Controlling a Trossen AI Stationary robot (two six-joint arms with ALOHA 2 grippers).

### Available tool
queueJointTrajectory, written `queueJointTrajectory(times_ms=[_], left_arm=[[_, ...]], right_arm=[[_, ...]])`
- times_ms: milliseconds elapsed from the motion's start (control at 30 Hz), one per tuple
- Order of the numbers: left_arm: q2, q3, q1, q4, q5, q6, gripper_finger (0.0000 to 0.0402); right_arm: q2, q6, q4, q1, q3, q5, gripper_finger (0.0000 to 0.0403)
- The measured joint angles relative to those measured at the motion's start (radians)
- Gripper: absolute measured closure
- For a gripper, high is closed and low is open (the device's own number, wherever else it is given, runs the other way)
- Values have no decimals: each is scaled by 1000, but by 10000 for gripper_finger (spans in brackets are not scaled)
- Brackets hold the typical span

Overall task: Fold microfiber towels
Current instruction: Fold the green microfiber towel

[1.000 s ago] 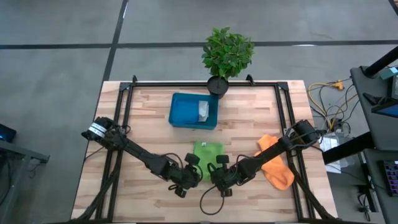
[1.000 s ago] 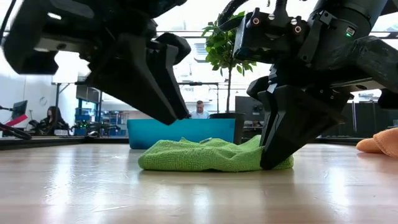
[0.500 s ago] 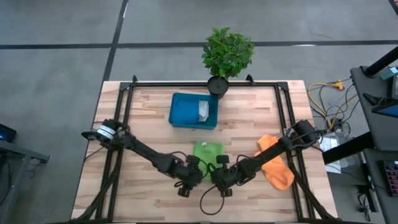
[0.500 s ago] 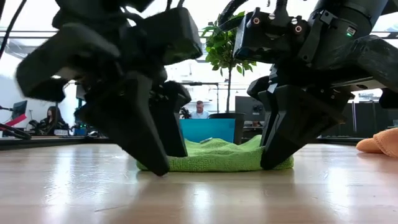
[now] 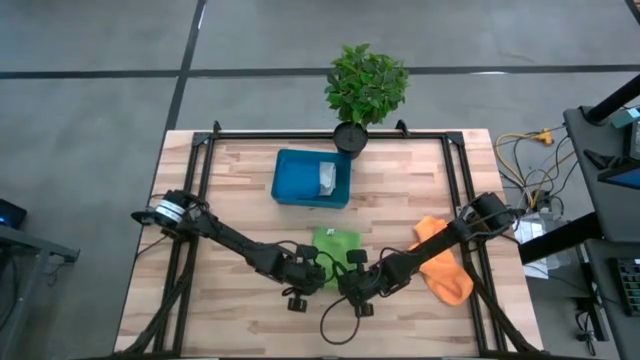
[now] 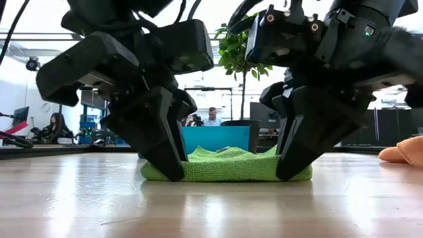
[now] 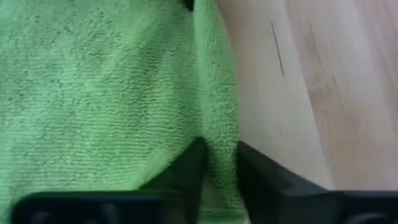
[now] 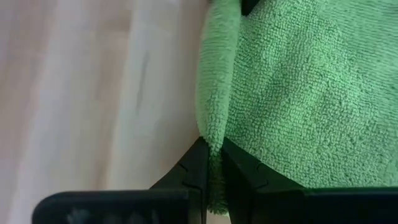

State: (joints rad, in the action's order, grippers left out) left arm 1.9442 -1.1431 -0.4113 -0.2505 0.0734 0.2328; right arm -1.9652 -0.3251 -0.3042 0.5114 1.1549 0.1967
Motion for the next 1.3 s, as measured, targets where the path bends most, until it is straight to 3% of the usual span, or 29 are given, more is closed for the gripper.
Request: queueJointTrajectory(times_ms=[67, 133, 300, 400, 500, 633, 800, 1000, 1300], left_arm=[[-3, -3, 0, -4, -20, 2, 377], [-12, -11, 0, -14, -43, 4, 392], [-68, -44, -1, -42, -133, -3, 399], [-101, -55, 8, -33, -238, -8, 400], [-127, -54, 20, -11, -329, -10, 400], [-143, -48, 31, 8, -361, -8, 400], [-143, -43, 50, 48, -490, -5, 401], [-143, -43, 53, 49, -408, -4, 401], [-144, -41, 58, 45, -389, -7, 401]], right_arm=[[9, 1, 0, 1, 0, -21, 374], [30, 13, -2, 2, -2, -35, 375], [103, 46, 4, 2, -3, -117, 375], [132, 39, 42, 0, -3, -231, 375], [139, 16, 77, -5, -4, -343, 375], [139, -20, 110, -12, -8, -423, 375], [139, -79, 187, -35, -37, -527, 375], [143, -136, 188, -35, -75, -485, 375], [145, -143, 186, -37, -79, -454, 375]])
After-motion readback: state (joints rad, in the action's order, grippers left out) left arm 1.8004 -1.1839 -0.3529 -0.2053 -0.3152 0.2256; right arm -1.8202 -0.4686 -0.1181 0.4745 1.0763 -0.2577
